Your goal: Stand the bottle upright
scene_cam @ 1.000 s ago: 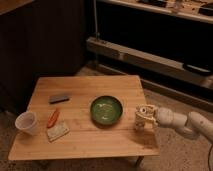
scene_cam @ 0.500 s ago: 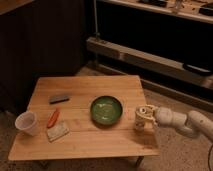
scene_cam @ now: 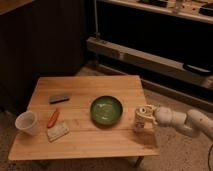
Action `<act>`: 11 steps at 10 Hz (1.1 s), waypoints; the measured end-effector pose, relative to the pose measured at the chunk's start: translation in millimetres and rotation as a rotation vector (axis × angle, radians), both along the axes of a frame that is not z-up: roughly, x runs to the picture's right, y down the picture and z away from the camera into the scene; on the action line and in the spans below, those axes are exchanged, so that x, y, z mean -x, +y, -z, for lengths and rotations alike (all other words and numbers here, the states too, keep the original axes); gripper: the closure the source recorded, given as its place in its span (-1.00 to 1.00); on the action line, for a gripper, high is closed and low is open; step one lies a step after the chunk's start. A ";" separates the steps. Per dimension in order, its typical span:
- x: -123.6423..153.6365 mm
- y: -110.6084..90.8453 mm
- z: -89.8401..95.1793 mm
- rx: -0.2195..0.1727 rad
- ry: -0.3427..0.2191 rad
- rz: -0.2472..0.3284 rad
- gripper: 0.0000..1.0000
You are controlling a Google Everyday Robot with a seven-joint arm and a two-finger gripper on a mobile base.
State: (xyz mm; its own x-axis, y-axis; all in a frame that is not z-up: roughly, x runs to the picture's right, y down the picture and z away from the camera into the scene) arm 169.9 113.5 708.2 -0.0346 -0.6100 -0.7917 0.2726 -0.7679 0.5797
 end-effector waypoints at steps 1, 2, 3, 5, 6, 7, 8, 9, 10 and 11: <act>-0.5 0.3 0.7 -0.002 0.001 0.005 -0.29; -1.7 0.3 2.0 -0.002 -0.007 0.009 -0.54; -2.1 0.7 2.5 -0.003 -0.014 0.014 -0.59; -1.0 0.0 3.1 -0.002 -0.030 0.024 -0.43; -1.4 -0.4 3.3 0.000 -0.036 0.026 -0.22; -2.8 -0.1 3.6 0.003 -0.038 0.026 -0.06; -4.2 0.0 3.9 0.005 -0.042 0.025 0.14; -5.7 0.1 4.4 0.008 -0.046 0.026 0.36; -6.4 -0.1 4.7 0.009 -0.050 0.027 0.56; -6.9 -0.6 5.1 0.007 -0.052 0.030 0.75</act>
State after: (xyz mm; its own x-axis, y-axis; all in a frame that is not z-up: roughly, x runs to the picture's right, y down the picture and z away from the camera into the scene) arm 176.8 112.8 703.1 -0.0121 -0.6151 -0.7884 0.2194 -0.7709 0.5980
